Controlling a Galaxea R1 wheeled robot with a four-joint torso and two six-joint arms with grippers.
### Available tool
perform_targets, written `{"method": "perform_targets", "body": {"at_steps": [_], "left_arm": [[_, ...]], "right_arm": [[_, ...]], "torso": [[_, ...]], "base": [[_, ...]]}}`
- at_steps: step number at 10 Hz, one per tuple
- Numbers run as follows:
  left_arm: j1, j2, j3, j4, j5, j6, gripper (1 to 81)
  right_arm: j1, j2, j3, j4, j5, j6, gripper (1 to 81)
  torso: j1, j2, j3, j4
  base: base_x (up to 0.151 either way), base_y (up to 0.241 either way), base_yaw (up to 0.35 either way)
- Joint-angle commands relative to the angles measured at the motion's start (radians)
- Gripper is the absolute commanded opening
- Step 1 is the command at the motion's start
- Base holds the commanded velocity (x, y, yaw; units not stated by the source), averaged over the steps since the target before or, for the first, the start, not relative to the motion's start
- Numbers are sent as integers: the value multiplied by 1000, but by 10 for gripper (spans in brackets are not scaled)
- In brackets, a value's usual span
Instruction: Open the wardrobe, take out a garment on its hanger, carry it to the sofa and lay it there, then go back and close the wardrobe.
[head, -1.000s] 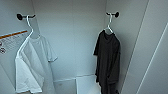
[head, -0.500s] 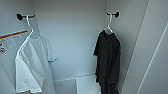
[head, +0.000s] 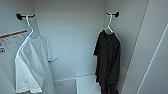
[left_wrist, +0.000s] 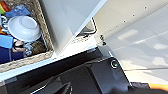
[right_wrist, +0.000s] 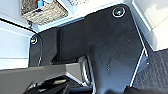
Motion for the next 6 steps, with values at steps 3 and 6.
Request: {"method": "perform_targets", "body": {"at_steps": [3,6], "left_arm": [[-262,6,48,-1,213,-5,811],[-334,-45,185,-1,233,-41,811]], "right_arm": [[50,-1,-14,-2,-46,2,811],[57,0,-16,-2,-46,2,811]], "torso": [[0,0,0,0],[0,0,0,0]], "base": [[0,0,0],[0,0,0]]}}
